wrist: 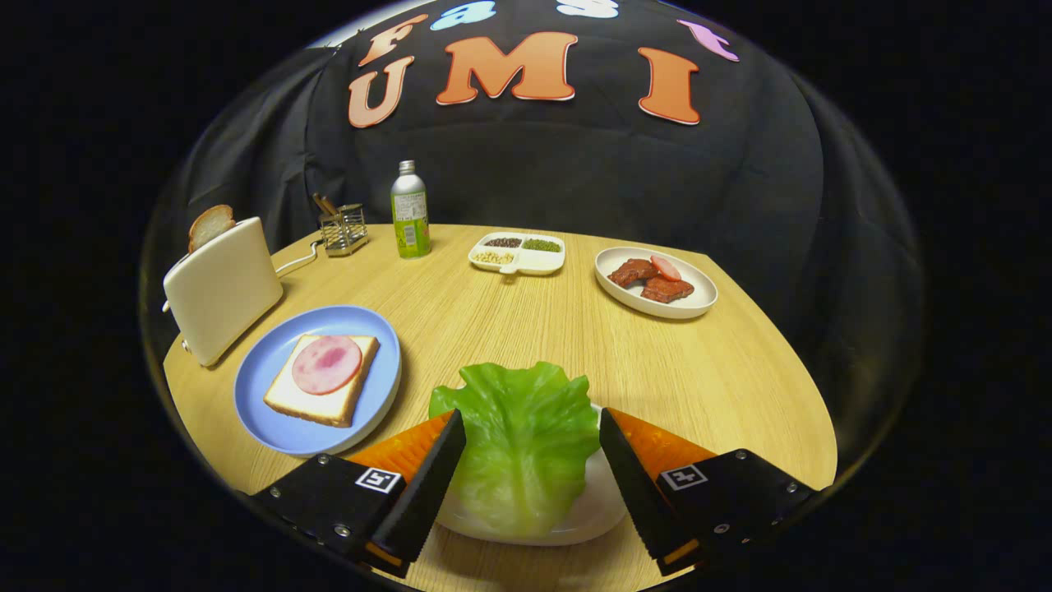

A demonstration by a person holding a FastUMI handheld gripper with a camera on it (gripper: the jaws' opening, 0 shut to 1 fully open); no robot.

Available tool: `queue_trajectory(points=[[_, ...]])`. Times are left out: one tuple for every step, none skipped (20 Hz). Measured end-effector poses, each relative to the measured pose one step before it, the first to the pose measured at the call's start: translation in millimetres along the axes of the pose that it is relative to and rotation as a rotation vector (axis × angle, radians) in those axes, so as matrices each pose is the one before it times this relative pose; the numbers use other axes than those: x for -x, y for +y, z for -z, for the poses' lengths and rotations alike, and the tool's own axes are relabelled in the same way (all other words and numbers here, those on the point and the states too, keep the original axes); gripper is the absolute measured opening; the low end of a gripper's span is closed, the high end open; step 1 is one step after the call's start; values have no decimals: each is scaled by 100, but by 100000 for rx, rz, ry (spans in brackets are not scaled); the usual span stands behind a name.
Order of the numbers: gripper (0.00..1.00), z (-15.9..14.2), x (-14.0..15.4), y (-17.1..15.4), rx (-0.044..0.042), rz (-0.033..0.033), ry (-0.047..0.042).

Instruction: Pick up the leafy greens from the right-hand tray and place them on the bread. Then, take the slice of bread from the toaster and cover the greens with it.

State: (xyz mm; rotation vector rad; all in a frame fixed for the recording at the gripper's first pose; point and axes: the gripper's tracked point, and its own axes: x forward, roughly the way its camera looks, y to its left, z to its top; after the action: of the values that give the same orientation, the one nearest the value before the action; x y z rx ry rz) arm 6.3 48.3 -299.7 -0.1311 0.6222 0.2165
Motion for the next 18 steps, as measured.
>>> queue_trajectory(points=[[99,283,-131,84,708,-290,854],[99,337,-162,96,699,-172,870],[99,276,-110,93,514,-387,851],[99,336,-106,-11,313,-234,769],[99,172,-181,27,57,-106,491],[99,119,22,-58,-286,-206,381],[99,57,-63,18,-394,-248,425],[99,194,-61,60,-188,-155,492],[99,244,-211,-36,166,46,806],[99,260,-173,68,202,-273,882],[99,-181,-18,23,-784,-185,-898],[99,88,17,-19,-503,-267,612],[99,58,-14,-19,-1121,-391,225],[99,25,-96,-2,-1475,-377,376],[99,200,-2,27,-1714,-614,981],[99,-34,15,52,-1470,-293,368],[99,-34,-157,-123,290,-24,24],[96,58,35,176,807,-646,246]])
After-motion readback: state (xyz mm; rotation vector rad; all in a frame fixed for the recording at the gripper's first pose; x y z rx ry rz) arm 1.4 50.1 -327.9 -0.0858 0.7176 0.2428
